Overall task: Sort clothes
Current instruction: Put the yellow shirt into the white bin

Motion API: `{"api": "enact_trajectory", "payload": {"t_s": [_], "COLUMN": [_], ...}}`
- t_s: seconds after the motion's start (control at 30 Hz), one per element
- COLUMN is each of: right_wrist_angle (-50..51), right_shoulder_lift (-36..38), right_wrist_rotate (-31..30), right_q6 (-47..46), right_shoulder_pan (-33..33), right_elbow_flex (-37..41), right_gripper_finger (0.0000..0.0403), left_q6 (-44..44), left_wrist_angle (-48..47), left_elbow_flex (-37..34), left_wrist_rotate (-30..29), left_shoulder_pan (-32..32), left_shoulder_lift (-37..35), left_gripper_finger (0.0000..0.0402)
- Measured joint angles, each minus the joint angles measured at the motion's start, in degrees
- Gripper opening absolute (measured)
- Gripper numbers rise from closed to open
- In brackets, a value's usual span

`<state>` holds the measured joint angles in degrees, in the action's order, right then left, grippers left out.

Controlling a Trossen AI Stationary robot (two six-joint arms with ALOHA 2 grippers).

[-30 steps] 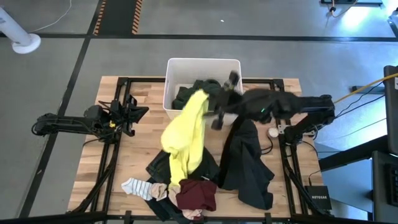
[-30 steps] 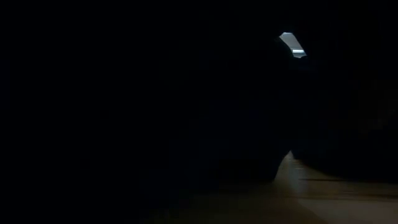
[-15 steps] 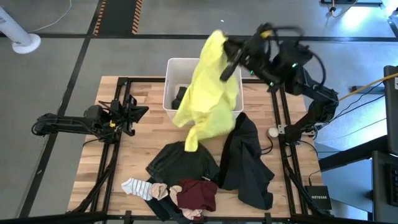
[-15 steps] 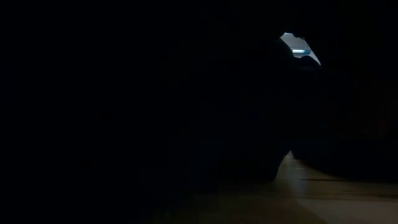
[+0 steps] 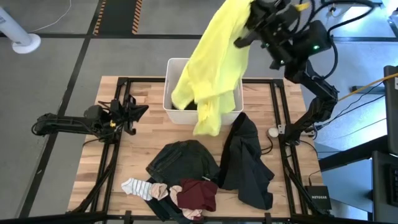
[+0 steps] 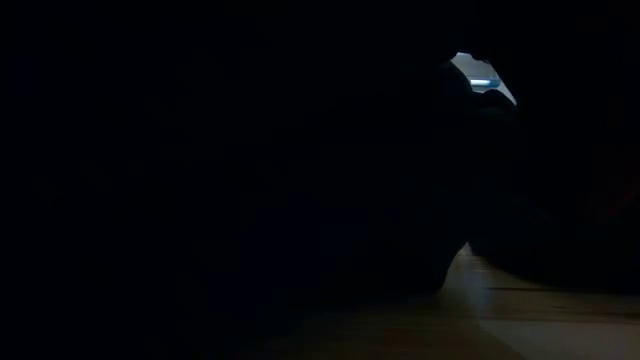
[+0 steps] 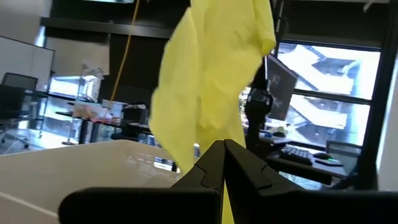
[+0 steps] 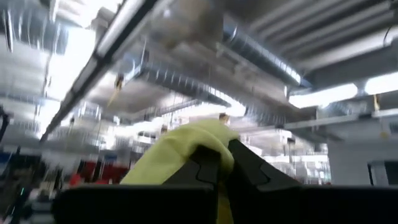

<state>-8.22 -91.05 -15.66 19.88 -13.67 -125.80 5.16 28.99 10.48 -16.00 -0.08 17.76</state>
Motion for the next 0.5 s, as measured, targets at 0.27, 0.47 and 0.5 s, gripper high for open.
{"api": "enact_trajectory", "payload": {"t_s": [0.27,0.47,0.5], "right_wrist_angle": [-14.34,-20.79,-20.9], "right_shoulder_lift": [0.0,0.0,0.02], "right_wrist_rotate": [3.28,3.85,3.84], "right_q6": [3.25,7.29,7.0], "right_shoulder_pan": [-1.99,-4.76,-5.49], "right_elbow_flex": [0.0,0.0,0.0], "right_gripper_finger": [0.0021,0.0021,0.0021], "left_q6": [0.19,-1.37,-1.65], "left_wrist_angle": [0.24,1.42,1.93], "left_elbow_flex": [0.0,0.0,-0.02], "left_wrist_rotate": [-0.77,-1.28,-1.32], "left_shoulder_pan": [0.0,0.0,0.0], "left_shoulder_lift": [0.02,0.0,0.02], "left_gripper_finger": [0.0004,0.0004,0.0004]}}
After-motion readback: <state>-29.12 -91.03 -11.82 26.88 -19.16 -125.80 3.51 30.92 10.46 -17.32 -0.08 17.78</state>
